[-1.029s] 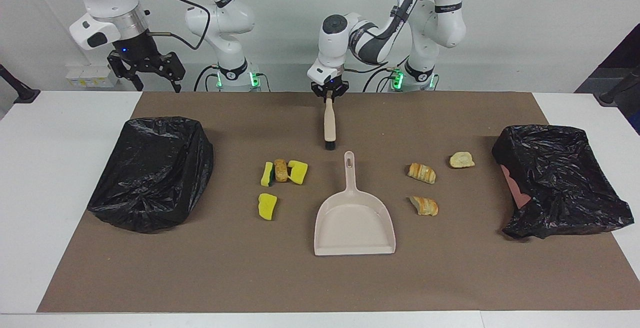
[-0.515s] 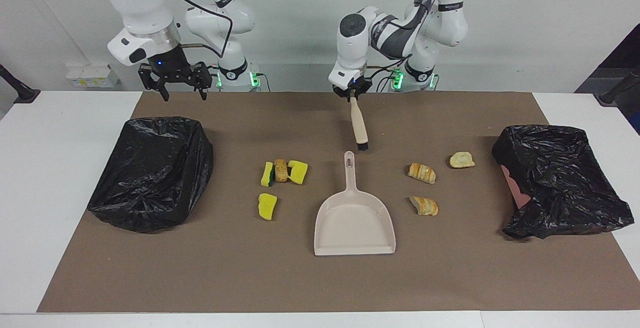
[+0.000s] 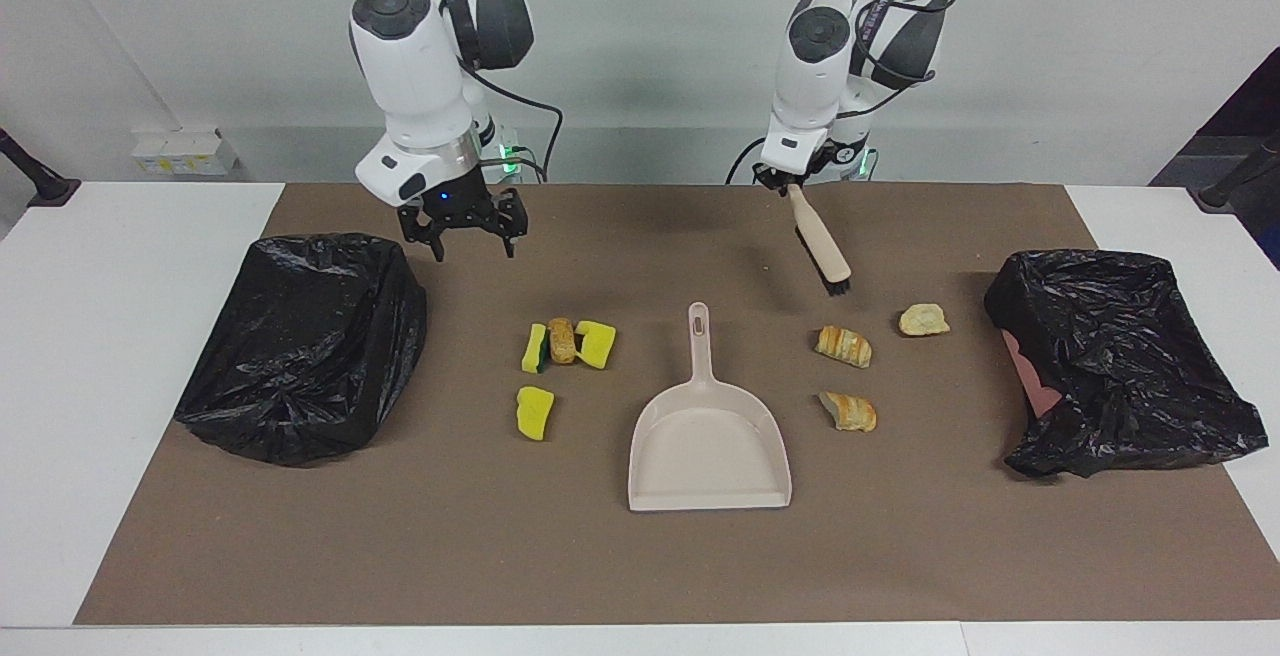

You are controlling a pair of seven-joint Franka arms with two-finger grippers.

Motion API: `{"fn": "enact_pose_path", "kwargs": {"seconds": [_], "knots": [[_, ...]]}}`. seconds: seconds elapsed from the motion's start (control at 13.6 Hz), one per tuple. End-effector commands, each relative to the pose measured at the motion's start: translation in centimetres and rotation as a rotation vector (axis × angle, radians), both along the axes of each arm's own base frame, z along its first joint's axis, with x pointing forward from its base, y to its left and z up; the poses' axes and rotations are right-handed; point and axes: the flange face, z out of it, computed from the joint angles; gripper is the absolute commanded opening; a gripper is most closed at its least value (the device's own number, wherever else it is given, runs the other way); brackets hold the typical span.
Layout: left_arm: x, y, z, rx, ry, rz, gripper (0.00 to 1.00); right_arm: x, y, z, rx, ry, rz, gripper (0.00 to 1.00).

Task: Sweep and dump trash in bin
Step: 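Grasp the brush with the left gripper while the right gripper grasps the dustpan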

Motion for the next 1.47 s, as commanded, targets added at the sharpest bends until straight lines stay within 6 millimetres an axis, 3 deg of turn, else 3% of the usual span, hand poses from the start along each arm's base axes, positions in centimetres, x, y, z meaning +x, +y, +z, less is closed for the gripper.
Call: {"fn": "enact_pose_path", "kwargs": {"seconds": [0.0,0.07,0.22,0.37,0.51,0.74,0.88,0.96,1.25,1.4], "knots": [[2.0,4.8,-0.6,0.024,0.012,0.045,0.0,1.8,5.1,-2.2,0.055,0.0,0.002,1.0],[2.5,5.8,-0.7,0.024,0.014,0.071,0.0,1.5,7.4,-2.6,0.087,-0.007,0.001,1.0],[3.6,8.3,-1.1,0.026,0.014,0.118,0.0,2.4,9.3,-4.4,0.1,-0.022,-0.062,1.0],[4.7,11.5,-1.3,0.032,0.018,0.134,0.0,3.2,13.1,-5.5,0.111,-0.018,-0.105,1.0],[5.3,13.6,-2.1,0.029,0.037,0.143,0.0,4.5,17.1,-6.5,0.12,-0.023,-0.105,1.0],[5.9,16.0,-3.1,0.046,0.057,0.138,0.0,5.1,22.4,-9.7,0.102,-0.047,-0.045,1.0],[6.3,16.4,-4.0,0.044,0.057,0.144,0.0,4.7,23.8,-12.0,0.076,-0.047,-0.019,1.0],[6.6,17.0,-4.7,0.045,0.066,0.157,0.0,3.6,25.6,-12.2,0.085,-0.059,0.007,1.0],[6.3,17.7,-6.1,0.053,0.08,0.156,0.0,2.4,25.7,-13.8,0.056,-0.036,0.032,1.0],[6.0,17.1,-7.1,0.055,0.08,0.148,0.0,1.8,26.6,-14.5,0.035,-0.048,0.06,1.0]]}}
